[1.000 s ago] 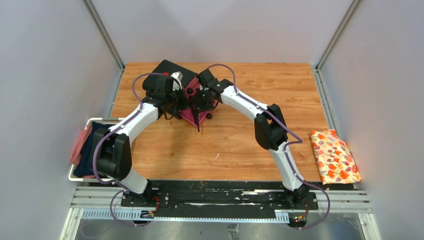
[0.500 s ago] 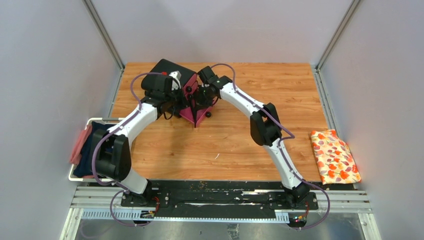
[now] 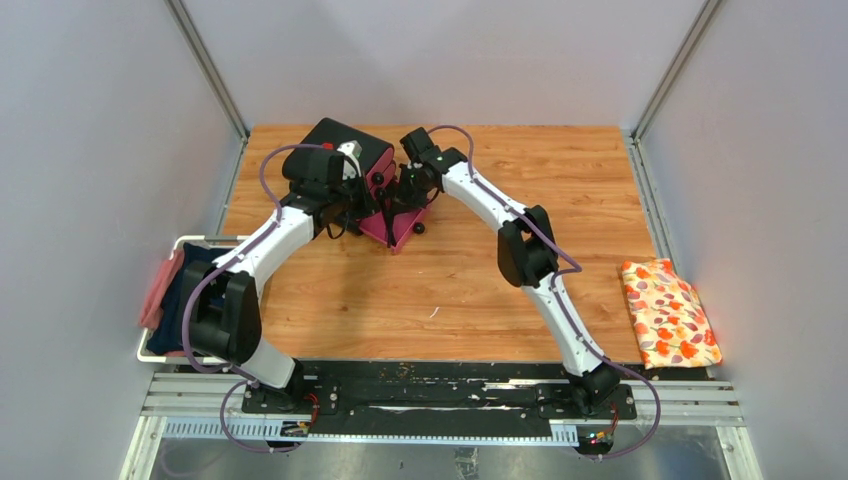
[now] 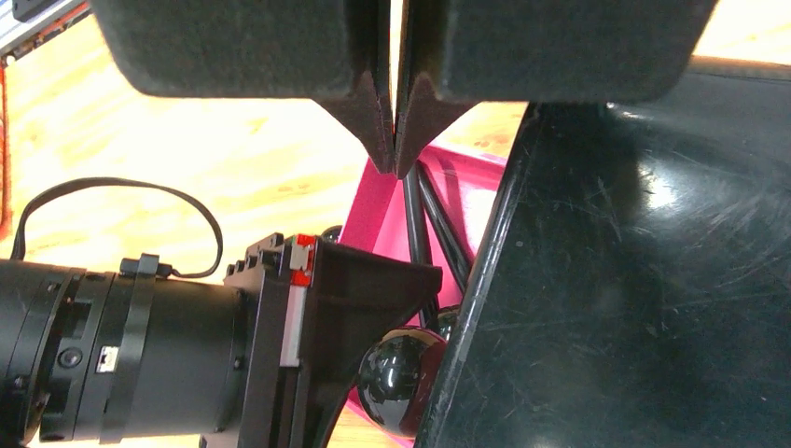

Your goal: Organize the makeup

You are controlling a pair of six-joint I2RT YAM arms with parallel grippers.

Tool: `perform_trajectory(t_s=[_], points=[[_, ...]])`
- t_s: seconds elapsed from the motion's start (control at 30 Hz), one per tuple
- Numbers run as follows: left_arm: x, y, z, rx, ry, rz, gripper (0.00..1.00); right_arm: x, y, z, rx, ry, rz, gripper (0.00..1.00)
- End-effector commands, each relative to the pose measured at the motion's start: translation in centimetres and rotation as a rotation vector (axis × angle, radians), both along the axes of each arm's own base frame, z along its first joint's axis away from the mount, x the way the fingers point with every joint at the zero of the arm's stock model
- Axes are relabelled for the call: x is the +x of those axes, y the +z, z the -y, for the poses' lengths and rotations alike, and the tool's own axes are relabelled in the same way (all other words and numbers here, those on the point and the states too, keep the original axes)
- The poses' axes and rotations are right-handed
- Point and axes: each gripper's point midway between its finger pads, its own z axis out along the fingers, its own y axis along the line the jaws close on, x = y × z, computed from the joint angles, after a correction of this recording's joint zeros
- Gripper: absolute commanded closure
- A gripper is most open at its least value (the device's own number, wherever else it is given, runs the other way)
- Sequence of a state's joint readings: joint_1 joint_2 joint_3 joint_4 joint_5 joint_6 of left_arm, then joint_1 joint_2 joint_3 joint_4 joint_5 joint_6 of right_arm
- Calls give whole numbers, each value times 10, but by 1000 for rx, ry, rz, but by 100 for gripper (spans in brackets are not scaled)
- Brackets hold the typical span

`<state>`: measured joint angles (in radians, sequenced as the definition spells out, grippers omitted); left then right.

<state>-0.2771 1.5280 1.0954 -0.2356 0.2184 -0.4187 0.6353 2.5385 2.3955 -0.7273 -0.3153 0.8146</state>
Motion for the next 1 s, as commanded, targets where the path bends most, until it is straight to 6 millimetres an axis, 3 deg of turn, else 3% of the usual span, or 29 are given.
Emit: perform_trajectory(t_s=[0.0,0.13,0.27,0.4,0.53,0.63,0.73,0.97], points=[[-3,4,-4,2,0,7,100,14,-4,3,36,-24,-27,100],[-3,1,-3,2,-2,-1,100,23,-6,-6,78,-15,8,100],[-3,0,-4,6,-1,-4,100,36,-9,-2,81,-45,22,100],[-4,-1,-6,13,5,-2,100,36,-15,-4,105,-29,5,100],[-4,0,-6,12,8,-2,100,33,-16,-5,127,7,18,89],[-4,5,-5,3,11,13,100,35,-5,-6,142,22,79,67],[-4,12,-7,8,14,24,100,40,25,-8,185,44,168,43],[-1,42,-22,44,86,90,100,31,70,0,220,70,276,40]])
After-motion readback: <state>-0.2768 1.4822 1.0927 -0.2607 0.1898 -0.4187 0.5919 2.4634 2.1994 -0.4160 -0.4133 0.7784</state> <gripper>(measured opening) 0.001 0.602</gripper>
